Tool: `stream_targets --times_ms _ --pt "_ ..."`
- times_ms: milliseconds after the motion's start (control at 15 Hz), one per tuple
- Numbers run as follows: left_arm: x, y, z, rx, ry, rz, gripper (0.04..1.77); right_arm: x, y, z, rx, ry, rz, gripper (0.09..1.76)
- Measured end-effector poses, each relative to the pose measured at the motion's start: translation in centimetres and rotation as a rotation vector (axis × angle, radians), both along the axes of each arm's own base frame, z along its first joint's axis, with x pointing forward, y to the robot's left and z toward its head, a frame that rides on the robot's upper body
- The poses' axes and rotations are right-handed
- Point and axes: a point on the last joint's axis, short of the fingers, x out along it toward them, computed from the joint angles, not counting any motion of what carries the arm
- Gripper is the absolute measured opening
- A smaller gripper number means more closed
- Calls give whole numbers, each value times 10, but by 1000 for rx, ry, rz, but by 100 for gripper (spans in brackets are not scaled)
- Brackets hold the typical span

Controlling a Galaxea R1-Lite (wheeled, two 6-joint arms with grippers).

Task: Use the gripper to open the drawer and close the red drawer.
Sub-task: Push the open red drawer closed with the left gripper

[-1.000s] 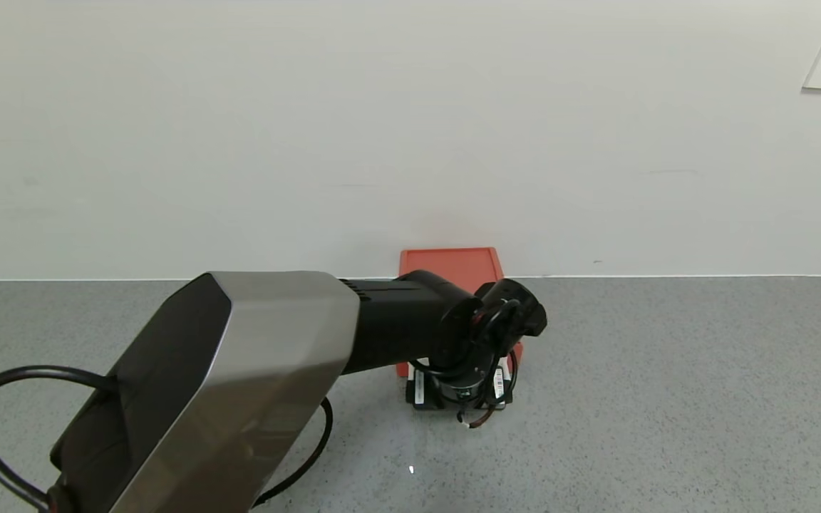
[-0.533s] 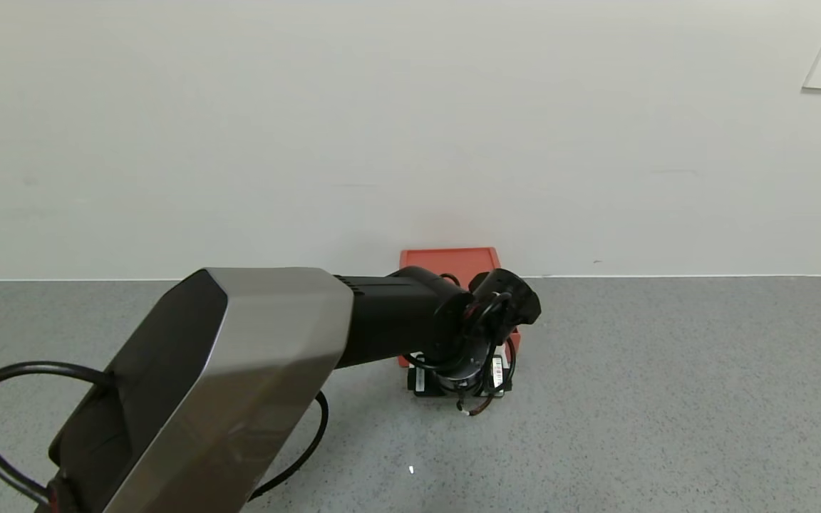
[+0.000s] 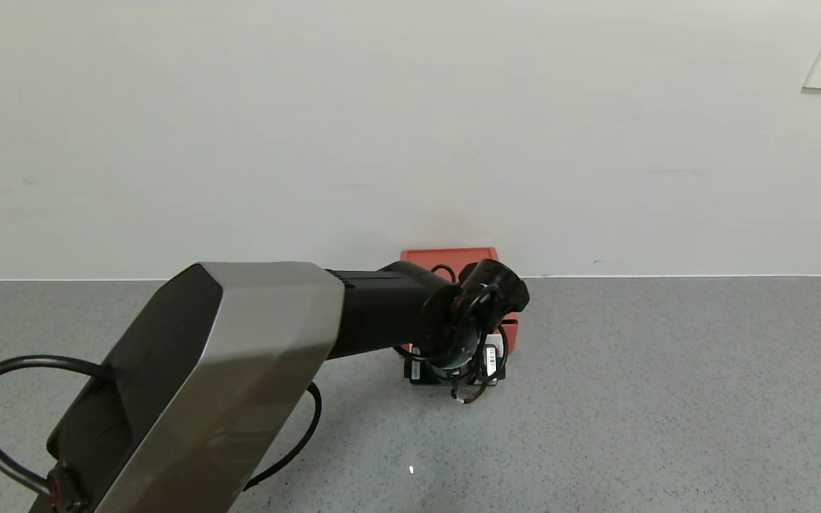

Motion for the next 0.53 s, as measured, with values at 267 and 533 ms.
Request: stream_targets --times_ms 267,533 --pt "4 -1 -1 -6 -20 -13 175 0 0 0 0 -1 0 171" --pt "7 0 -2 -5 -28 -17 175 0 0 0 0 -2 0 171"
